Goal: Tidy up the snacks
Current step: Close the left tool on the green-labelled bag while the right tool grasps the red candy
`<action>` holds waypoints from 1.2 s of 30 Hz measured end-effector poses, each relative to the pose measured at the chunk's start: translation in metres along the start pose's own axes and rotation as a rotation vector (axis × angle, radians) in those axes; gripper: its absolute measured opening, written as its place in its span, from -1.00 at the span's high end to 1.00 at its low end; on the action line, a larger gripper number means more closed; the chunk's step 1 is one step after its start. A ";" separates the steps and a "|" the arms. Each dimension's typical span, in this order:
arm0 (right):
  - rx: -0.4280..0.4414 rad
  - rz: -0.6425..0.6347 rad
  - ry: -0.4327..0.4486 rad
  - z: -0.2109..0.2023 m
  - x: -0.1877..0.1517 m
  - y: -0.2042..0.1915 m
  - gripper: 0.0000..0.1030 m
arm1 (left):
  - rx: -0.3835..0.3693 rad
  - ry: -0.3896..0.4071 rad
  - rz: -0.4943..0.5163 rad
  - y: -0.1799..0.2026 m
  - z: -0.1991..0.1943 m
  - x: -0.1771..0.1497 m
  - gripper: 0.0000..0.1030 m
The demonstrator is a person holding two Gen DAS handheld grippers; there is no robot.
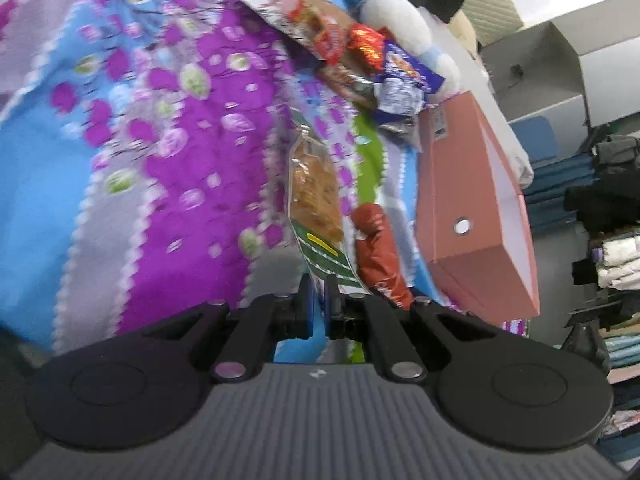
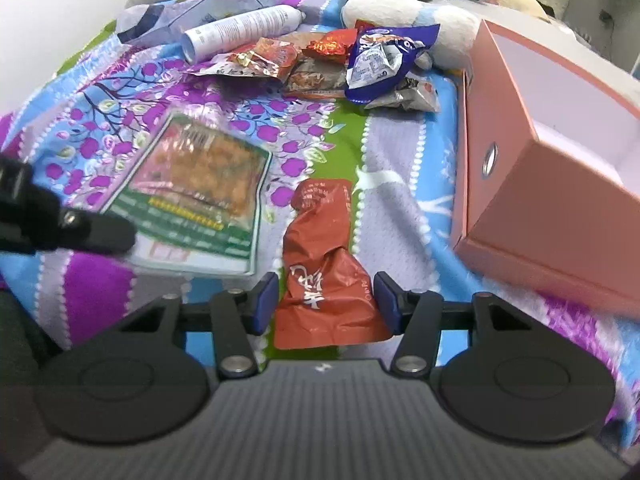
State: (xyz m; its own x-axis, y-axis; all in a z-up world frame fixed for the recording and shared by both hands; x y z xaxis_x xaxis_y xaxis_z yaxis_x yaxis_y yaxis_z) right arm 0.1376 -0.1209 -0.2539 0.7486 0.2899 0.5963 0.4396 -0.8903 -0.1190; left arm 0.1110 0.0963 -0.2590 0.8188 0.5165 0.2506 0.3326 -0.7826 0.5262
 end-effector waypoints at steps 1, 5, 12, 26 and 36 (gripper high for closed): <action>0.001 0.006 0.002 -0.001 -0.002 -0.001 -0.08 | 0.012 0.003 -0.003 -0.004 -0.003 -0.002 0.89; 0.006 0.017 0.009 -0.002 -0.005 -0.002 -0.08 | 0.047 -0.002 0.002 -0.012 -0.010 -0.004 0.89; 0.073 0.119 0.019 -0.002 -0.010 0.005 -0.10 | 0.149 -0.007 0.048 -0.009 -0.016 -0.006 0.88; 0.101 0.159 0.036 0.002 -0.016 0.007 -0.75 | 0.312 0.056 0.148 0.010 -0.019 0.006 -0.79; 0.114 0.097 0.076 -0.002 -0.013 0.003 -0.53 | 0.334 0.095 0.276 0.038 -0.003 0.014 -0.88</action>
Point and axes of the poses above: each gripper's, at about its wrist camera, not at the fingertips, and z roughly the way its jaws point, y to its right, x to its top, the point moved 2 cm from there along z, roughly the way its jaws point, and after that the axes turned 11 degrees about x, right-handed, at the moved point
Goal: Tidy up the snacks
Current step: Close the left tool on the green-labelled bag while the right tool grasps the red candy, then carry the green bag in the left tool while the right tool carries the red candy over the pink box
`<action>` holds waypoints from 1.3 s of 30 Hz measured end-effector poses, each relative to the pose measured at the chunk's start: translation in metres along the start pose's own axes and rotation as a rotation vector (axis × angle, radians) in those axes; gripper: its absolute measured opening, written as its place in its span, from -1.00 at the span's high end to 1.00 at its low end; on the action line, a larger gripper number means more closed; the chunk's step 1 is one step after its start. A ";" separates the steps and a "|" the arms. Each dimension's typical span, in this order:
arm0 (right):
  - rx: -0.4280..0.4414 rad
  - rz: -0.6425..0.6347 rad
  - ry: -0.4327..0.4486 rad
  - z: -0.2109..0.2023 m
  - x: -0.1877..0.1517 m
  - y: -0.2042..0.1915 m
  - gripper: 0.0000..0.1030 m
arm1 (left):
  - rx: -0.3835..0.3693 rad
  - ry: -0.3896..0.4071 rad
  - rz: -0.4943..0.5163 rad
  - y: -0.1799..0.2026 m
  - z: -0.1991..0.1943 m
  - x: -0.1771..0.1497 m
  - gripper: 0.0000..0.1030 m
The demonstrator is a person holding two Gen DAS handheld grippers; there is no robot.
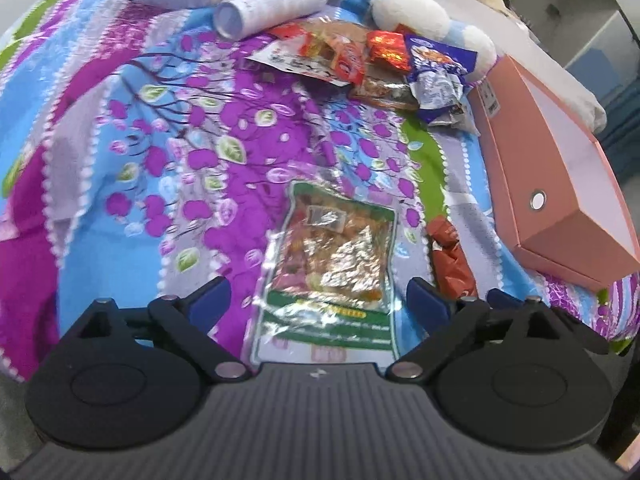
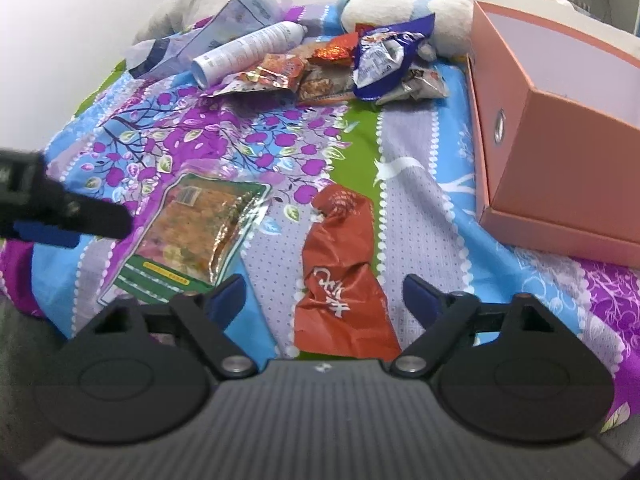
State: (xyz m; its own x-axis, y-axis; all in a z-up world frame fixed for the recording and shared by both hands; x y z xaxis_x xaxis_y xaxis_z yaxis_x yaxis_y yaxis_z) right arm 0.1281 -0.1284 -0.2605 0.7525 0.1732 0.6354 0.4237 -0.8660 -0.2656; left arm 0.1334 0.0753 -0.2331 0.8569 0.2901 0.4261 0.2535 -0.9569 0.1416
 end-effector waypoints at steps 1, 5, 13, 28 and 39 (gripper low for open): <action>-0.004 -0.008 -0.002 0.001 0.000 0.000 -0.51 | 0.005 -0.004 0.013 0.003 0.005 0.002 -0.89; -0.026 -0.030 -0.016 0.010 -0.002 0.003 -0.50 | 0.019 -0.007 0.094 0.017 0.023 0.008 -0.90; -0.039 -0.083 -0.006 0.019 -0.006 0.001 -0.36 | 0.061 0.035 0.280 0.043 0.043 0.011 -0.90; -0.043 -0.129 -0.023 0.025 -0.005 -0.009 -0.04 | 0.086 0.046 0.307 0.043 0.069 0.008 -0.75; -0.074 -0.079 -0.013 0.012 -0.001 -0.004 0.27 | 0.055 0.050 0.257 0.041 0.050 0.011 -0.29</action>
Point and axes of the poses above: each gripper's, at about its wrist camera, not at the fingertips, and z roughly the way its jaws point, y to its right, x to its top, the point moved 2 cm from there along z, roughly the way its jaws point, and after that the axes turned 11 degrees about x, right-handed, at the moved point
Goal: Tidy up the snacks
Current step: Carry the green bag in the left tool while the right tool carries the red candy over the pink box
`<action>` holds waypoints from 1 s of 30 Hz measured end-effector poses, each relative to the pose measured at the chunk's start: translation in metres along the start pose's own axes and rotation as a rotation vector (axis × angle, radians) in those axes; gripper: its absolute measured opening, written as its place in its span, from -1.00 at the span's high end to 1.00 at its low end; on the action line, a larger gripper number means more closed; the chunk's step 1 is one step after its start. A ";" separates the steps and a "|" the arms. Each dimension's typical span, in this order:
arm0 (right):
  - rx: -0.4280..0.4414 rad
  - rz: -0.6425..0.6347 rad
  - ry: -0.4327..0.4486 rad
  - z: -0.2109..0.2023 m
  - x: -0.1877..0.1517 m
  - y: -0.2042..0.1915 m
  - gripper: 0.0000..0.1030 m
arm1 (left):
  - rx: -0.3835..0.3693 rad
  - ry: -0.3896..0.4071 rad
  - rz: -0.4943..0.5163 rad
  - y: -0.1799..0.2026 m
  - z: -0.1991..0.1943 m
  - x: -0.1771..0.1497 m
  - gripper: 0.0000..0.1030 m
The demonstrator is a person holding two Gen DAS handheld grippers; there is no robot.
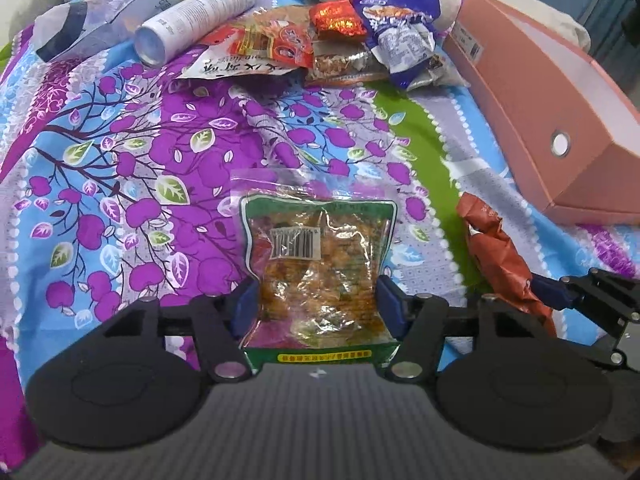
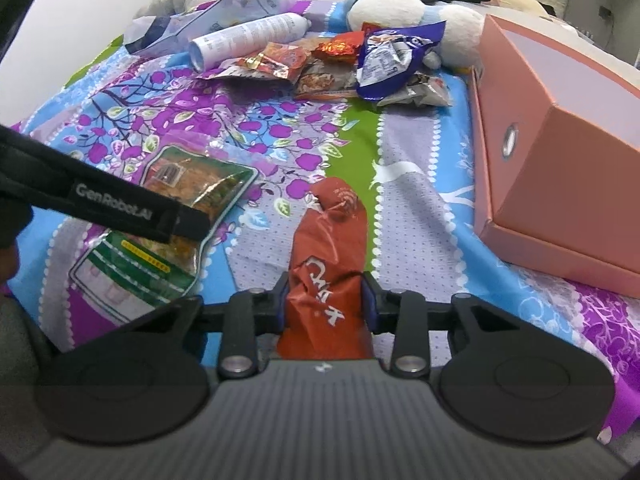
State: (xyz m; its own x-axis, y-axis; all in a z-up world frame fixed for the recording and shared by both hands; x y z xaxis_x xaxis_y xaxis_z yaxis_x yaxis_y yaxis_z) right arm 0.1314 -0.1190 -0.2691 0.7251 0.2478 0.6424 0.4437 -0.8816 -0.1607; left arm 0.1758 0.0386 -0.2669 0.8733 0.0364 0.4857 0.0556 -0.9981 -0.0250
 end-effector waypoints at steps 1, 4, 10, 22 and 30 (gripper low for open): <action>-0.002 0.006 0.004 -0.002 0.001 0.001 0.27 | -0.004 0.004 -0.003 0.000 -0.004 0.000 -0.29; -0.009 0.023 0.021 -0.011 0.005 0.003 0.27 | -0.010 0.017 -0.015 -0.001 -0.015 -0.001 -0.29; -0.028 0.054 0.064 -0.032 0.015 0.008 0.27 | -0.034 0.049 -0.066 -0.007 -0.040 0.006 -0.29; -0.051 0.109 0.218 -0.094 0.042 0.015 0.27 | -0.126 0.176 -0.083 0.007 -0.110 0.028 -0.29; -0.087 0.120 0.298 -0.138 0.053 0.015 0.27 | -0.177 0.266 -0.065 0.022 -0.159 0.041 -0.29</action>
Point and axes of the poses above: each gripper's, at about its wrist camera, not at the fingertips, and z roughly the way its jaws point, y to its right, x to its top, the point moved 2 cm from there along z, roughly the way its jaws point, and after that the axes turned 11 degrees about x, right-handed, at the moved point
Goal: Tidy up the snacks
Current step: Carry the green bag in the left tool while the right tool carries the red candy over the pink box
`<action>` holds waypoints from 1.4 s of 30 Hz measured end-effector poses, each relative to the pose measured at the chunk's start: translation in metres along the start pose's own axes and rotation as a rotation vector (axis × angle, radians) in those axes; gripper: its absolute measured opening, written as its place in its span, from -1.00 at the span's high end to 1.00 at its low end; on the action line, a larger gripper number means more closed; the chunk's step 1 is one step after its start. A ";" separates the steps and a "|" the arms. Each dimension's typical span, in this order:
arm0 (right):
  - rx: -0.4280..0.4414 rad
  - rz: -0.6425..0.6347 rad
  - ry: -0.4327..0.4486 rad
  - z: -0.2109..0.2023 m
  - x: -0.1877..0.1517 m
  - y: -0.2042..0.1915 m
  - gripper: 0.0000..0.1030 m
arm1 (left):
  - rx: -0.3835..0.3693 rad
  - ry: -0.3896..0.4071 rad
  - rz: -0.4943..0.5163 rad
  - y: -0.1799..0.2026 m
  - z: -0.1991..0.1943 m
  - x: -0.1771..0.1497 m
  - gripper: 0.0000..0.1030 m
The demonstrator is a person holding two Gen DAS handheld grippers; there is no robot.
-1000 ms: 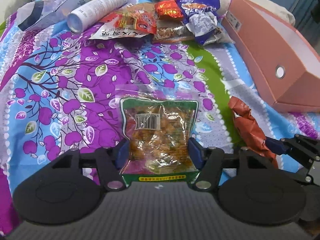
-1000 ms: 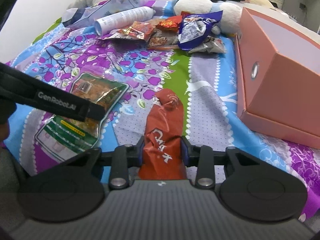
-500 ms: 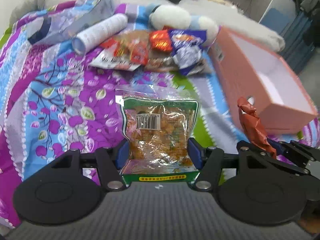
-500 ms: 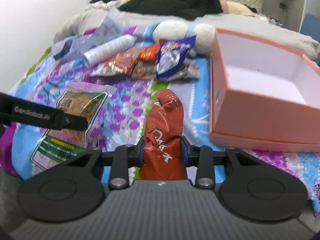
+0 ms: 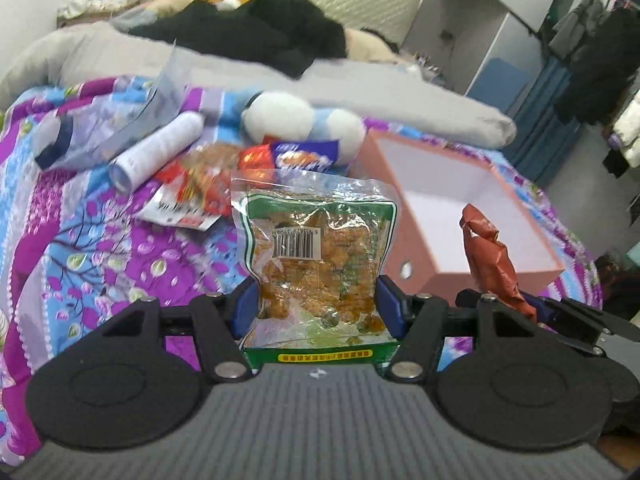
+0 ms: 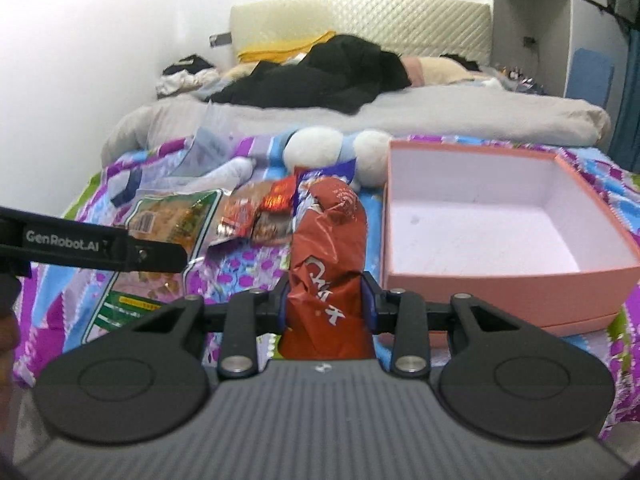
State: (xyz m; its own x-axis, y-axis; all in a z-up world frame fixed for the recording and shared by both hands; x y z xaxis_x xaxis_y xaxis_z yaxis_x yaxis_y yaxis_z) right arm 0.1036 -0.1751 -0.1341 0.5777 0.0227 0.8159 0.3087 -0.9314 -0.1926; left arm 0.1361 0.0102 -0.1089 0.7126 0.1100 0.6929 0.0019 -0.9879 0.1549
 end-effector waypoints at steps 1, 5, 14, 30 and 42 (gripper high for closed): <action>-0.001 0.000 0.006 -0.003 0.002 0.000 0.27 | -0.008 0.008 0.000 0.003 -0.005 0.002 -0.29; -0.014 -0.009 0.035 -0.019 0.009 0.000 0.27 | -0.045 0.026 0.010 0.017 -0.018 0.008 -0.29; -0.050 0.015 0.065 -0.043 0.012 0.011 0.27 | -0.112 0.036 0.026 0.047 -0.028 0.010 -0.29; -0.083 0.088 0.039 -0.037 0.013 0.057 0.27 | -0.155 -0.017 0.076 0.100 0.018 0.030 -0.29; -0.130 0.132 0.011 0.005 0.037 0.125 0.27 | -0.198 -0.066 0.128 0.161 0.101 0.078 -0.30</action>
State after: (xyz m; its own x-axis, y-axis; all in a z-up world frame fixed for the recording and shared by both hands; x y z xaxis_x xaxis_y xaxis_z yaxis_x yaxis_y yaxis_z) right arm 0.1676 -0.2889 -0.1305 0.5979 -0.1064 0.7945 0.1297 -0.9653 -0.2269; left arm 0.2634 -0.1512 -0.1010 0.7428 -0.0283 0.6689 -0.2241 -0.9520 0.2086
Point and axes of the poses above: each gripper's, at about its wrist camera, not at the fingertips, and z roughly the way its jaws point, y to its right, x to its top, the point moved 2 cm from there along z, roughly the way its jaws point, and after that the axes turned 11 degrees about x, right-handed, at the moved point
